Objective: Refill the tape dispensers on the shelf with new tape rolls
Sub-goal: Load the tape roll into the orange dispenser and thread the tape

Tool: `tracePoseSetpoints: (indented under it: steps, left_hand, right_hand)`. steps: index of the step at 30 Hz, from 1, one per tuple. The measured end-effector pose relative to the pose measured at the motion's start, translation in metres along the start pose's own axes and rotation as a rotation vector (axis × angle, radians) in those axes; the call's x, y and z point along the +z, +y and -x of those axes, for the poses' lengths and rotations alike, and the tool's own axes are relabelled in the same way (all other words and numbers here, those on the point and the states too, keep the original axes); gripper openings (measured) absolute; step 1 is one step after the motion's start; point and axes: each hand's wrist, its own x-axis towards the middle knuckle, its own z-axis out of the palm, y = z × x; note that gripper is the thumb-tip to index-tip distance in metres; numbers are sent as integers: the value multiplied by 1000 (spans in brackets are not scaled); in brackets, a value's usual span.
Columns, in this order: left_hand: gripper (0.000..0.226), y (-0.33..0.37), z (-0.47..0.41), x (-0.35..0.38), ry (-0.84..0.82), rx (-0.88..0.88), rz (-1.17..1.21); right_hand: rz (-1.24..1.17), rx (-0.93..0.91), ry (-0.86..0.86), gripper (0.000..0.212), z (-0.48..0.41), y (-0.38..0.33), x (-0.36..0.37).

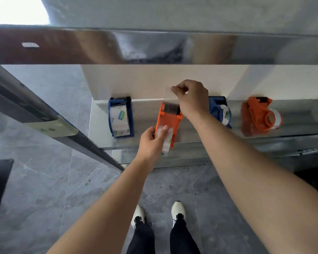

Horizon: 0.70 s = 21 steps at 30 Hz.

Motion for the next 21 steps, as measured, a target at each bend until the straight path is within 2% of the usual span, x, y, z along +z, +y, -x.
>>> tracePoseSetpoints:
  steps: [10, 14, 18, 21]
  left_hand:
    - [21, -20, 17, -11, -70, 85, 1]
    - [34, -24, 23, -22, -152, 94, 17]
    - [29, -24, 22, -33, -190, 122, 9]
    - [38, -21, 20, -39, -197, 151, 44]
  right_hand:
    - [74, 34, -52, 26, 6, 9, 2]
    - [98, 94, -79, 27, 6, 16, 10]
    - [99, 173, -127, 30, 2, 18, 10]
    - [55, 247, -177, 30, -4, 16, 10]
